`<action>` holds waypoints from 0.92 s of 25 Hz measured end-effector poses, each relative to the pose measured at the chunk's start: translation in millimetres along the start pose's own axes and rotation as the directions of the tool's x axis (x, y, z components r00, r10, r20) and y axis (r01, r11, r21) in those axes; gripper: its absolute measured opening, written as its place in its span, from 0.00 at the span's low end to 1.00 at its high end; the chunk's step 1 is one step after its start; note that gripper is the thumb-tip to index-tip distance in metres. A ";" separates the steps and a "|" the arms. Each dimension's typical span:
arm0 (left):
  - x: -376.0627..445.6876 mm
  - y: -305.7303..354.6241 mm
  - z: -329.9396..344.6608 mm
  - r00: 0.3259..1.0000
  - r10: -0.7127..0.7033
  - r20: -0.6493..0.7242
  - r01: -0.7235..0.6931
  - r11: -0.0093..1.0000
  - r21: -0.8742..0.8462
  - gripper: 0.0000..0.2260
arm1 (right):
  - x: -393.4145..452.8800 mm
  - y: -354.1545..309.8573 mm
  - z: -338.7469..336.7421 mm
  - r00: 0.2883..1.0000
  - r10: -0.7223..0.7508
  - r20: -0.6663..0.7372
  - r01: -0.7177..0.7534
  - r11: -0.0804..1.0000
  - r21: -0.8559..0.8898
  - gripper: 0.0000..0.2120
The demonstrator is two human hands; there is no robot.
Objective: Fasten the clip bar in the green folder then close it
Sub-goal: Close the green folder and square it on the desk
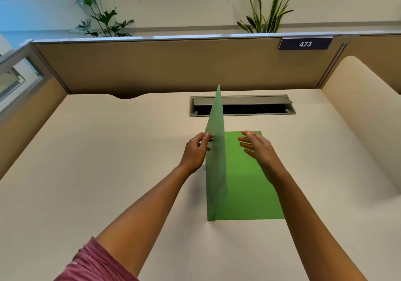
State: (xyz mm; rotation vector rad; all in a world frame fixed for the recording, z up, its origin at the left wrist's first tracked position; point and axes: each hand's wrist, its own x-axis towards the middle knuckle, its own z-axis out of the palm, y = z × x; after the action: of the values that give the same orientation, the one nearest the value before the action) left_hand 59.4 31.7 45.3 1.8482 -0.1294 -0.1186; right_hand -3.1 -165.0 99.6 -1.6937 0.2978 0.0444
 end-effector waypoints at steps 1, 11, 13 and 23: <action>-0.6 -1.9 3.0 1.000 0.004 0.012 -0.004 1.000 0.015 0.16 | -0.4 -4.9 -3.3 1.000 0.009 -0.001 -0.009 1.000 0.008 0.22; -12.0 -26.5 24.8 0.969 -0.156 0.190 0.091 0.946 0.310 0.21 | -0.5 13.1 -48.2 0.987 0.034 -0.160 -0.064 0.980 -0.190 0.23; -13.7 -30.5 26.4 0.957 -0.206 0.202 0.123 0.924 0.361 0.21 | 2.9 27.6 -58.5 0.976 0.022 -0.217 -0.083 0.959 -0.273 0.23; -28.9 -44.5 37.0 0.963 -0.181 0.199 -0.013 0.708 0.706 0.17 | 1.2 119.1 -67.1 0.953 0.064 -0.296 -0.217 0.825 -0.522 0.25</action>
State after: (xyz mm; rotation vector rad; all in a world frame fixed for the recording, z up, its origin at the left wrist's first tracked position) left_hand 26.6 13.2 -7.3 2.6118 -0.3028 -0.4249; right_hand -37.8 -244.5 -6.1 -2.2565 0.6659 0.0125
